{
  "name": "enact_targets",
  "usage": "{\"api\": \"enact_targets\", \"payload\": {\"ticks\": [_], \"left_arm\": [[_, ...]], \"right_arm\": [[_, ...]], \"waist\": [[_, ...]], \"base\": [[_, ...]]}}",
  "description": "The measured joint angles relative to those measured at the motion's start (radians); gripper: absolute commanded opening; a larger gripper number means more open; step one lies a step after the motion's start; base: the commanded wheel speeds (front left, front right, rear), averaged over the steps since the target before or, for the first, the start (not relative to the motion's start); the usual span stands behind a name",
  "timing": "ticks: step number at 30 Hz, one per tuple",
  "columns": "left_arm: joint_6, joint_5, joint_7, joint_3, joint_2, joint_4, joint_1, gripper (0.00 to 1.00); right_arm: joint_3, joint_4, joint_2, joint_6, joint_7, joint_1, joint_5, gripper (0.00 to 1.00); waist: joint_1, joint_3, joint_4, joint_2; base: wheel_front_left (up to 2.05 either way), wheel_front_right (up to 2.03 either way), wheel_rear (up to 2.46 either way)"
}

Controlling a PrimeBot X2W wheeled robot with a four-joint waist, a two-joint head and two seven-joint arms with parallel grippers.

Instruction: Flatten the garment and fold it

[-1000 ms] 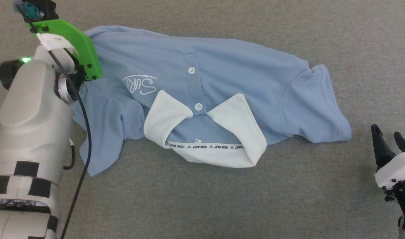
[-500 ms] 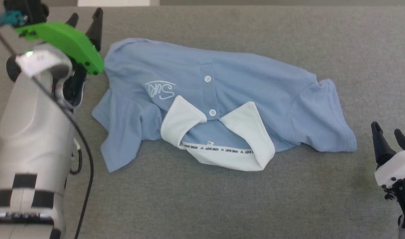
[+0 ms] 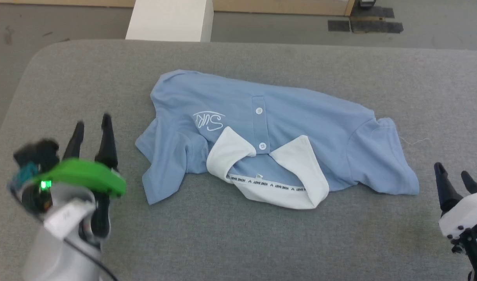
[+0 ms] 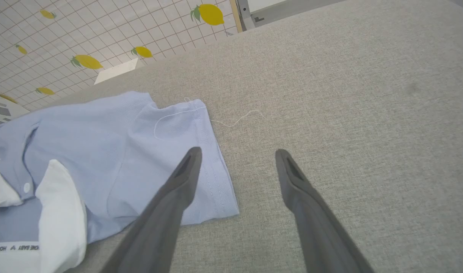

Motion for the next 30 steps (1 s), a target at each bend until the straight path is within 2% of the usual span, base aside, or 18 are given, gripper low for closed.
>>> {"api": "enact_targets", "payload": {"ticks": [8, 11, 15, 20, 25, 30], "left_arm": [[0.067, 0.000, -0.030, 0.025, -0.022, -0.121, 0.198, 1.00], [0.084, -0.004, -0.027, 0.039, -0.023, -0.154, 0.236, 1.00], [0.098, -0.006, -0.015, 0.041, -0.023, -0.201, 0.254, 1.00], [0.110, -0.006, 0.000, 0.029, -0.025, -0.244, 0.254, 1.00], [0.110, -0.006, 0.002, 0.015, -0.026, -0.267, 0.249, 1.00], [0.110, -0.006, 0.002, 0.008, -0.032, -0.274, 0.241, 1.00]], "right_arm": [[0.030, -0.001, 0.000, 0.000, 0.029, 0.020, -0.017, 1.00], [0.067, -0.008, 0.000, 0.000, 0.114, 0.015, -0.080, 1.00], [0.112, -0.013, -0.003, 0.000, 0.298, -0.048, -0.191, 1.00], [0.176, 0.006, -0.038, 0.000, 0.480, -0.136, -0.265, 1.00], [0.198, 0.045, -0.074, 0.000, 0.571, -0.160, -0.296, 1.00], [0.240, 0.068, -0.111, 0.000, 0.599, -0.174, -0.304, 1.00]], "waist": [[0.0000, -0.028, -0.017, 0.0000], [0.0000, -0.024, -0.023, 0.0000], [0.0000, -0.006, -0.026, 0.0000], [0.0000, 0.026, -0.015, 0.0000], [0.0000, 0.063, 0.003, 0.0000], [0.0000, 0.115, 0.031, 0.0000]], "base": [[0.00, 0.00, 0.00], [0.00, 0.00, 0.00], [0.00, 0.00, 0.00], [0.00, 0.00, 0.00], [0.00, 0.00, 0.00], [0.00, 0.00, 0.00]]}}
